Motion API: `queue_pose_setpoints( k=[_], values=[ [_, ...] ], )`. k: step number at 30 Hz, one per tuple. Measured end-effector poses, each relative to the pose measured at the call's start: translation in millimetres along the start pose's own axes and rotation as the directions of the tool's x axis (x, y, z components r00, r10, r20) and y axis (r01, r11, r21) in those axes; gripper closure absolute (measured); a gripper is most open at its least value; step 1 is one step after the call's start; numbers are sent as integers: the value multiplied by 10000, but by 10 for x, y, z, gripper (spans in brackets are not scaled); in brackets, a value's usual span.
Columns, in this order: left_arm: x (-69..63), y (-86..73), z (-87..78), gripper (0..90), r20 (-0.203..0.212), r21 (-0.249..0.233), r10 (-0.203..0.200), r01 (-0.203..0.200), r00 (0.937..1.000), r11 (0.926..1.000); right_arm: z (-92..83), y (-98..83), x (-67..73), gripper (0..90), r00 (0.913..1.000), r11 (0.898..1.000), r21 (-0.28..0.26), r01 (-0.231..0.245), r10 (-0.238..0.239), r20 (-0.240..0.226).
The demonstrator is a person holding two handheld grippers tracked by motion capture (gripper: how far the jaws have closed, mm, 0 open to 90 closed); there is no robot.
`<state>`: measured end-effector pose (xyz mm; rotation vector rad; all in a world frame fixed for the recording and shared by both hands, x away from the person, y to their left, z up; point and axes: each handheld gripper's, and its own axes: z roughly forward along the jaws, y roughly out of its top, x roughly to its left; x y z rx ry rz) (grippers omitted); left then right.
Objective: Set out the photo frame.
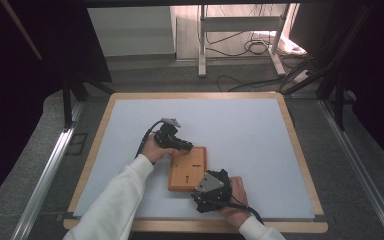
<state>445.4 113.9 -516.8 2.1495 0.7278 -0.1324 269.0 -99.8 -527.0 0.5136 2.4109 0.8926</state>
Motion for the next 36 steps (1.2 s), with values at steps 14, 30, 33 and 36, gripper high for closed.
queue_pose_setpoints(
  k=[14, 30, 33, 36],
  values=[
    [-39, -19, 2, 845, -407, -181, 61, -68, 9992, 9998, 23, 86, 86, 174, 9859, 9926, -222, 1191, -1156, 1206],
    [-66, -72, -117, 693, -970, -715, -4, -66, 9953, 9974, -114, 198, -28, 406, 9686, 9813, -680, 1801, -1649, 1860],
    [-79, -113, -207, 608, -1133, -896, -81, -21, 9935, 9960, -120, 195, -36, 409, 9686, 9814, -679, 1796, -1643, 1868],
    [-99, -210, -346, 566, -1455, -1077, -63, -96, 9893, 9941, -120, 194, -34, 410, 9674, 9807, -657, 1842, -1690, 1885]
  ],
)
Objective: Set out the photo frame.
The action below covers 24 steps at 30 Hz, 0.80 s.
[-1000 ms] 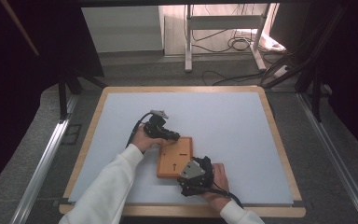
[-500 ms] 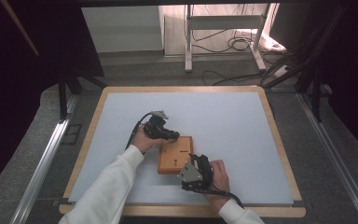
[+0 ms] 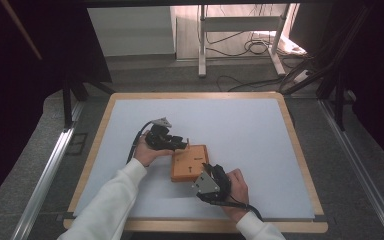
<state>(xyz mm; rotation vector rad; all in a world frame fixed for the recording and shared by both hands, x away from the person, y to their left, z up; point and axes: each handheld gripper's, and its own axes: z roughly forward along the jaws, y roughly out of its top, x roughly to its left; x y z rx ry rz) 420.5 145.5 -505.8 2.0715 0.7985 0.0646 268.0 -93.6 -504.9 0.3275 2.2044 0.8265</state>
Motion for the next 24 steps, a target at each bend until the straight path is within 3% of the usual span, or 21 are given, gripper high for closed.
queue_pose_setpoints(
  k=[3, 9, 13, 19, 24],
  values=[
    [6, -104, -153, 514, -76, -301, -159, 156, 9998, 9994, 0, 2, 0, 411, 10000, 10000, 9, -3, 3, -17],
    [-54, -359, -404, 457, -462, -534, -90, 65, 9989, 9986, 0, 5, -1, 411, 10000, 10000, 18, 2, -1, -46],
    [-88, -438, -459, 429, -535, -601, -83, 51, 9985, 9982, 0, 4, -2, 411, 10000, 10000, 22, 14, -14, -56],
    [-199, -522, -470, 403, -826, -298, 373, -399, 9959, 9988, 0, 3, 0, 411, 10000, 10000, 38, 38, -38, -56],
    [-258, -578, -449, 375, -993, -62, 531, -540, 9936, 9985, -1, 5, -2, 413, 10000, 10000, 49, 59, -59, -59]
  ],
)
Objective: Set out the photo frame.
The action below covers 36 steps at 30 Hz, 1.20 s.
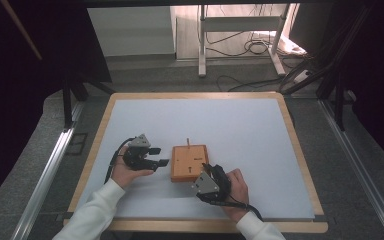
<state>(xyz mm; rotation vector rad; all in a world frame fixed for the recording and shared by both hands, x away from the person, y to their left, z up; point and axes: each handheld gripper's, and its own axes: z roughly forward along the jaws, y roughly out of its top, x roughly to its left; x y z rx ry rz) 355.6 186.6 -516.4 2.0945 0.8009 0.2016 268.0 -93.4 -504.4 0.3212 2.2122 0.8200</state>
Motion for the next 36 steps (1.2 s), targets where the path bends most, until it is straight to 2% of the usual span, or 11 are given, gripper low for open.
queue_pose_setpoints(
  k=[3, 5, 11, 13, 23, 29, 36],
  values=[
    [-20, -56, 4, 367, -102, 231, 82, -80, 9999, 9997, -4, 4, -6, 416, 10000, 10000, 13, 1, -1, -3],
    [-18, -119, -7, 365, -115, 315, -29, 33, 9999, 9995, -11, 14, -18, 422, 10000, 10000, 25, -16, 16, 37],
    [-15, -187, -53, 363, -154, 317, -206, 211, 9997, 9993, -23, 38, -48, 433, 10000, 10000, 63, 24, -25, 96],
    [-14, -211, -60, 363, -128, 359, -145, 150, 9998, 9992, -31, 61, -70, 440, 9999, 10000, 87, 5, -5, 115],
    [-18, -243, -55, 363, -62, 433, -229, 231, 9997, 9988, -18, 140, -97, 471, 9999, 9998, 92, 164, -164, -12],
    [-11, -255, -34, 363, -16, 513, -208, 208, 9998, 9985, -26, 188, -161, 502, 9996, 9996, 33, 298, -298, -16],
    [-3, -267, -19, 363, 3, 559, -299, 298, 9996, 9980, -10, 258, -241, 536, 9978, 9982, 88, 588, -585, -318]
  ],
)
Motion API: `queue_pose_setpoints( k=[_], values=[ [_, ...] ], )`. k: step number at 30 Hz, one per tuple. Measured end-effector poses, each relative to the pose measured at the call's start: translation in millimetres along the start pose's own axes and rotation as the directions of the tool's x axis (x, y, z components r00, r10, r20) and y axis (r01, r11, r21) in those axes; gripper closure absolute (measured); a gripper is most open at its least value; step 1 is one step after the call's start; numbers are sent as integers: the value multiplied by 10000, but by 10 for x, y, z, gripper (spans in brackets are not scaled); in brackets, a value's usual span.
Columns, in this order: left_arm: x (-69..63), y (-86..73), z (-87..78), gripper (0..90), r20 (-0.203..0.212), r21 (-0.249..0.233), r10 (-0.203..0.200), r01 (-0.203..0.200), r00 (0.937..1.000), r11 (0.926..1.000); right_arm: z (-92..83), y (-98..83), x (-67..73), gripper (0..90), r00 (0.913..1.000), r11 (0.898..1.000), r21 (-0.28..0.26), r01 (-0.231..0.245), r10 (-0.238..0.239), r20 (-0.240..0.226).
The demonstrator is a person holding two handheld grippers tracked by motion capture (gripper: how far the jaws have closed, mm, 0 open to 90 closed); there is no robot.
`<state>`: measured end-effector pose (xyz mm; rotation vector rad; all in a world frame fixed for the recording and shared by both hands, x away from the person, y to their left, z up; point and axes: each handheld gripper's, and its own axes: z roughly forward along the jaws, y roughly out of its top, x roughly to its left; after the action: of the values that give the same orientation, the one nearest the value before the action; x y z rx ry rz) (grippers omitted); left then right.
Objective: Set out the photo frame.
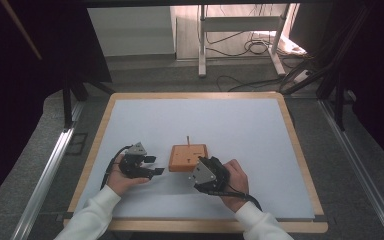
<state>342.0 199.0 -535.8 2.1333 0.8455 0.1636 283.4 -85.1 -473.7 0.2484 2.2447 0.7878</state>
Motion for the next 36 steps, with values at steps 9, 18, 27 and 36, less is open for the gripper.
queue_pose_setpoints(
  k=[9, 18, 27, 36],
  values=[
    [30, -19, 1, 363, 80, -58, -200, 200, 9998, 9998, 45, 117, -106, 580, 9994, 9994, 43, 333, -332, -122],
    [29, -26, 14, 364, 90, -22, -176, 176, 9998, 9998, 72, 170, -181, 620, 9983, 9986, 29, 533, -533, -227],
    [29, -25, 11, 364, 55, -55, -182, 182, 9998, 9998, 84, 194, -280, 665, 9986, 9991, -40, 417, -418, -315],
    [31, -26, 3, 364, 24, -162, -269, 269, 9996, 9995, 105, 291, -446, 697, 9978, 9990, -277, 340, -355, -563]
  ],
)
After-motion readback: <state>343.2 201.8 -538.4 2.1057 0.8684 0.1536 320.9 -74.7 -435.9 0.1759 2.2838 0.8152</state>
